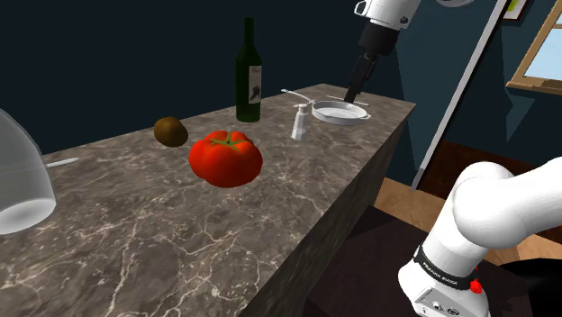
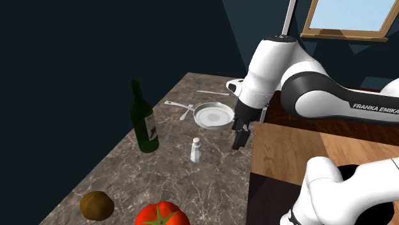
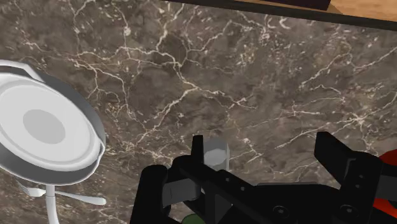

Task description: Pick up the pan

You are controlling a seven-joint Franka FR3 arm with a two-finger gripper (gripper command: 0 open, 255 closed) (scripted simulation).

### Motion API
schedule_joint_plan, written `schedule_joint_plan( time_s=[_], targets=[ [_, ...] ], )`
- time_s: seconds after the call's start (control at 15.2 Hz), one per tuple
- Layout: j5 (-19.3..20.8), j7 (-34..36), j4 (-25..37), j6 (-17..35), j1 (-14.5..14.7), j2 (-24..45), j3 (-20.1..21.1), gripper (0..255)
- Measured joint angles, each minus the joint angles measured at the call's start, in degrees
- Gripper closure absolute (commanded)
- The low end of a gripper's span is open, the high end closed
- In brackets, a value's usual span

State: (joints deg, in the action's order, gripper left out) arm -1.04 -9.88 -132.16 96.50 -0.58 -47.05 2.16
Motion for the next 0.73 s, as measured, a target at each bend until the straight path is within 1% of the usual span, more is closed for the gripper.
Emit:
schedule_joint_plan(
  time_s=[0.13,0.26,0.73],
  targets=[
    [0.2,-0.2,0.2,0.7,-0.2,0.8,-0.3,0],
    [0.8,-1.1,0.4,2.6,-0.9,2.5,-1.6,0],
    [2.2,-4.2,3.7,11.3,-3.2,12.8,-6.5,0]
  ],
)
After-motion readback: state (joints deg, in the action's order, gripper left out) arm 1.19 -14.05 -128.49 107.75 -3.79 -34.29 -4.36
